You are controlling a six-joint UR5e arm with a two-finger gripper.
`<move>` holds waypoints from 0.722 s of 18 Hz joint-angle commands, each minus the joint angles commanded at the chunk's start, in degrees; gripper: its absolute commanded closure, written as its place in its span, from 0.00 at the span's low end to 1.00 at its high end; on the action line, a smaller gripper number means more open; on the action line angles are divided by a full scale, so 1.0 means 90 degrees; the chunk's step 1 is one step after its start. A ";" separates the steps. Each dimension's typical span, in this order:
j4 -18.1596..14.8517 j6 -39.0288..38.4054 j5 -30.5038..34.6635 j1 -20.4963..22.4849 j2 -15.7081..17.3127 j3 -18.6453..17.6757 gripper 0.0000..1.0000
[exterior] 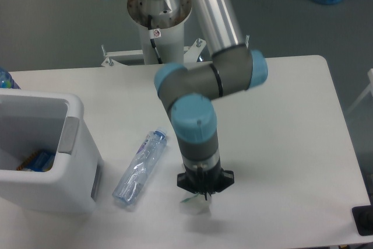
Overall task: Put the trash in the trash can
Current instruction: 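Carry the wrapper over the white bin and release it inside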
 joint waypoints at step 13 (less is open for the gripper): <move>-0.0010 -0.1105 -0.2101 -0.1054 0.1397 0.0401 1.00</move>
